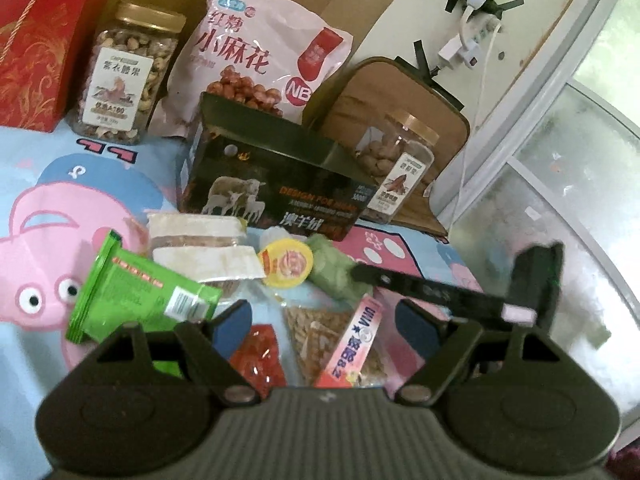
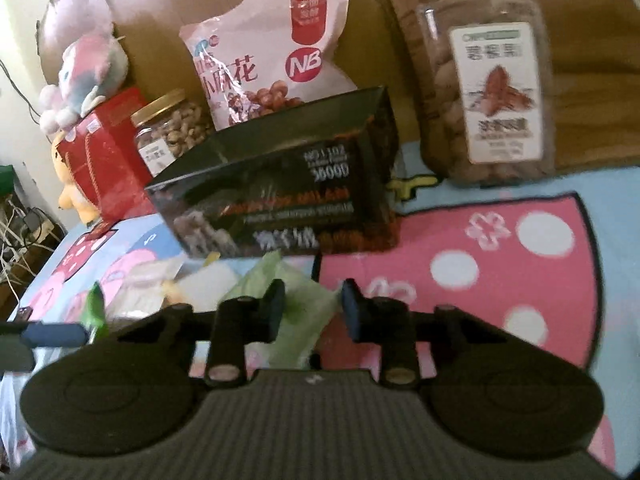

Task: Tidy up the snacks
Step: 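Grasp the pale green leaf-print packet with the right tool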

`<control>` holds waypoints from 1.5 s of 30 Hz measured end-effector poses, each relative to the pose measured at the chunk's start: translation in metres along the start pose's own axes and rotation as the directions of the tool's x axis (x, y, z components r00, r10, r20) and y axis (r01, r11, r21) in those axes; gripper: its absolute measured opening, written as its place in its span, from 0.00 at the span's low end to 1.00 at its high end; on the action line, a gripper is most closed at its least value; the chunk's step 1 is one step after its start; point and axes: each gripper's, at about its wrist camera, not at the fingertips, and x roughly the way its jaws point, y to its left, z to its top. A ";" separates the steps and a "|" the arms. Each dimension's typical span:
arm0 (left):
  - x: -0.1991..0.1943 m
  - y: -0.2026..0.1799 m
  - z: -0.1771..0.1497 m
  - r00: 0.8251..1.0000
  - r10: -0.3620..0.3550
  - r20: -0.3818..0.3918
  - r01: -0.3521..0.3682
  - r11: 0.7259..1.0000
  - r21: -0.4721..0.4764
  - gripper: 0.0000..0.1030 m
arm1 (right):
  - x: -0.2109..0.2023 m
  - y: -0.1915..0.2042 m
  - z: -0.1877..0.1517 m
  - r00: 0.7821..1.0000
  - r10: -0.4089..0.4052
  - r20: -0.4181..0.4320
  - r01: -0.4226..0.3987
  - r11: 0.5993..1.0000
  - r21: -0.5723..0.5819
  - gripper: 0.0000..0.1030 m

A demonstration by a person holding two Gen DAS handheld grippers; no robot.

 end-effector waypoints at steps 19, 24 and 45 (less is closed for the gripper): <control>-0.032 -0.019 -0.024 0.997 -0.074 0.021 0.073 0.996 0.058 0.83 | -0.046 0.019 -0.023 0.989 -0.074 0.131 0.084 0.994 -0.073 0.64; -0.035 -0.018 -0.030 0.997 -0.068 0.021 0.067 0.996 0.055 0.86 | -0.003 0.030 -0.014 0.992 -0.118 0.034 0.122 0.981 -0.153 0.66; -0.033 -0.019 -0.038 0.996 -0.089 -0.009 0.089 0.994 0.059 0.86 | -0.121 -0.014 -0.081 0.992 -0.035 0.121 0.014 0.985 0.170 0.53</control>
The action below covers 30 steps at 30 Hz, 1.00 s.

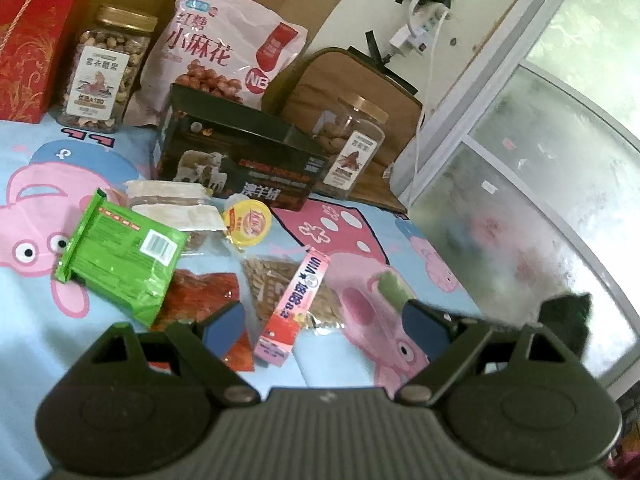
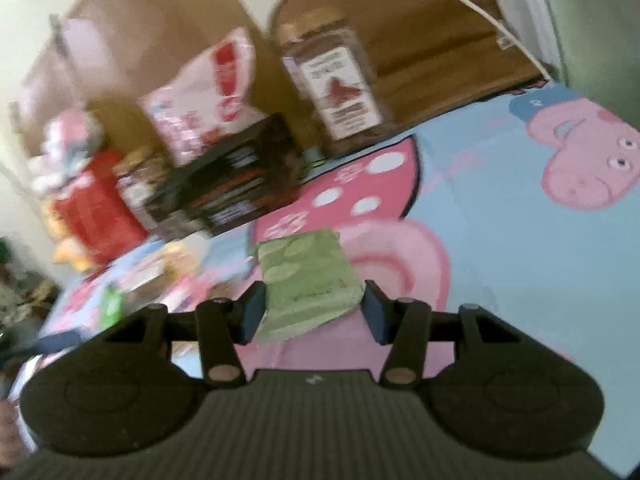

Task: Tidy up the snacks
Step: 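Set the leaf-print packet down on the sheet with the right tool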

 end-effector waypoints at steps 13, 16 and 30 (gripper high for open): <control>-0.018 -0.007 -0.011 1.000 0.013 0.011 -0.013 0.999 0.038 0.86 | 0.028 0.116 -0.055 0.980 0.106 -0.167 -0.167 0.895 -0.413 0.53; -0.029 -0.002 -0.016 0.999 0.027 0.022 -0.028 0.999 0.036 0.86 | 0.033 0.137 -0.063 0.981 0.103 -0.165 -0.177 0.828 -0.533 0.53; -0.051 0.028 -0.033 0.995 0.092 0.029 -0.091 0.995 -0.037 0.86 | 0.050 0.157 -0.067 0.954 0.186 -0.235 -0.292 0.761 -0.579 0.54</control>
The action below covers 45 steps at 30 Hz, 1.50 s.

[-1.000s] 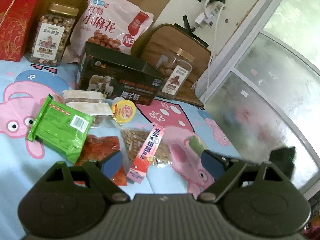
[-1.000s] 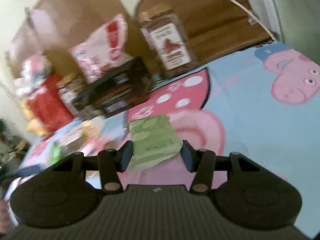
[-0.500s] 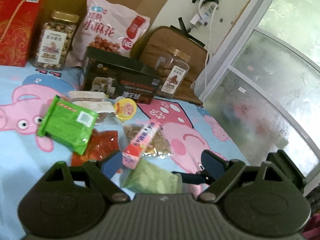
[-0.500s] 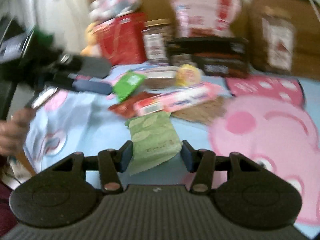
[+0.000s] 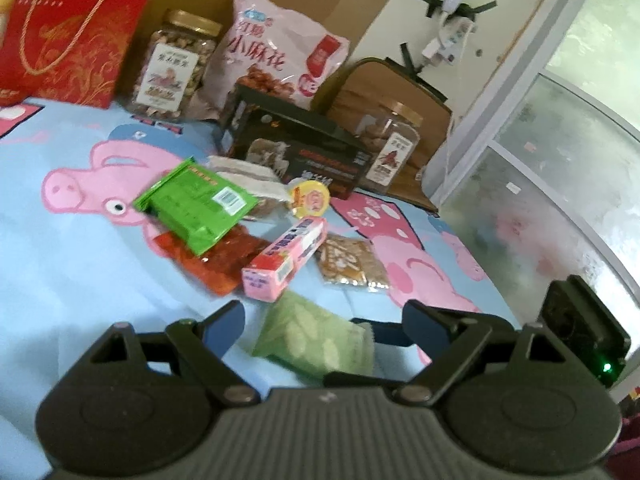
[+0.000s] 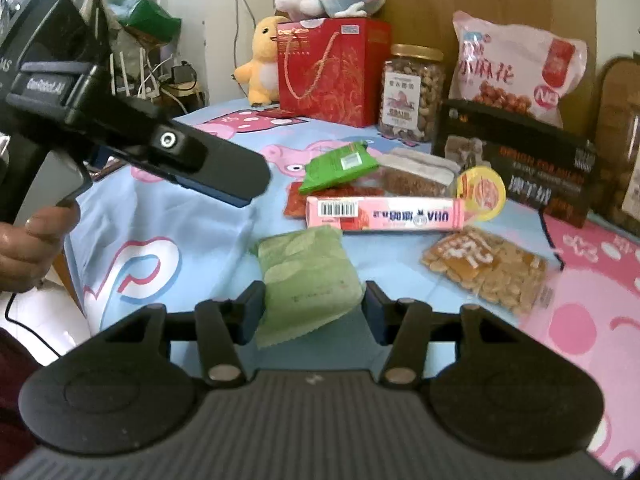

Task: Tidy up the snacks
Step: 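Set the leaf-print packet down on the sheet with the right tool, then grasp the leaf-print packet with the left tool and lift it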

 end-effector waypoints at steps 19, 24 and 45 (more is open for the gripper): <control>0.004 -0.001 -0.004 1.000 0.013 -0.025 -0.013 1.000 -0.004 0.86 | -0.005 0.011 -0.006 0.999 0.054 0.001 -0.054 0.998 -0.040 0.56; 0.004 0.000 -0.004 0.999 0.013 -0.030 -0.013 1.000 -0.001 0.86 | -0.006 0.012 -0.005 0.999 0.053 0.001 -0.053 0.997 -0.047 0.56; 0.009 0.003 -0.007 0.998 0.024 -0.053 -0.025 1.000 -0.017 0.86 | -0.005 0.012 -0.009 0.999 0.041 0.003 -0.041 0.998 -0.040 0.58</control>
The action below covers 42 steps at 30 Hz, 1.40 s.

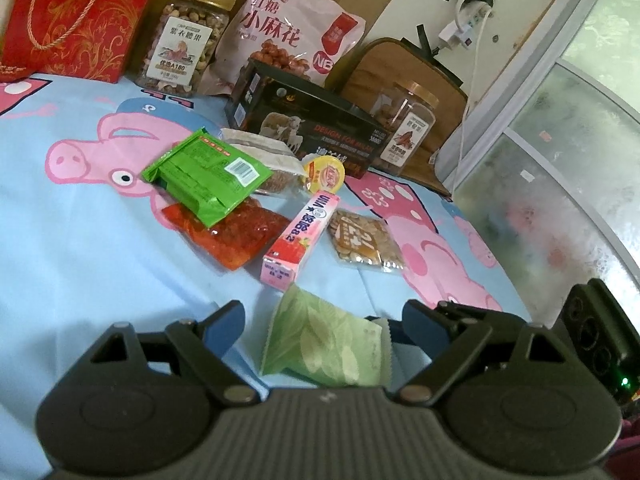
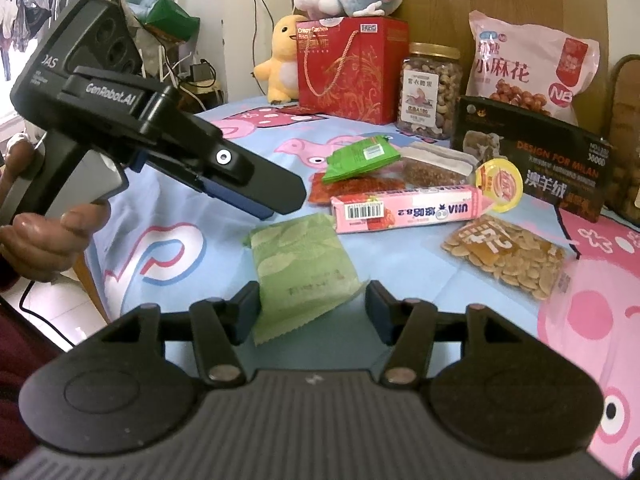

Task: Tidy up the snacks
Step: 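Grasp the leaf-print packet with the left tool and lift it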

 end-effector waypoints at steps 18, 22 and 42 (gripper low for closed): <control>-0.004 0.010 0.004 1.000 0.010 0.008 -0.010 0.999 -0.036 0.85 | -0.026 -0.024 0.000 0.995 -0.092 0.050 0.088 0.993 0.076 0.44; 0.001 0.006 0.002 1.000 -0.011 -0.018 0.010 0.999 -0.031 0.85 | -0.019 -0.018 0.001 0.998 -0.050 0.033 0.048 0.998 0.043 0.61; -0.002 -0.014 0.001 0.999 -0.044 0.008 0.044 0.999 0.027 0.75 | -0.007 0.010 0.015 0.996 -0.052 0.069 0.054 0.998 -0.028 0.44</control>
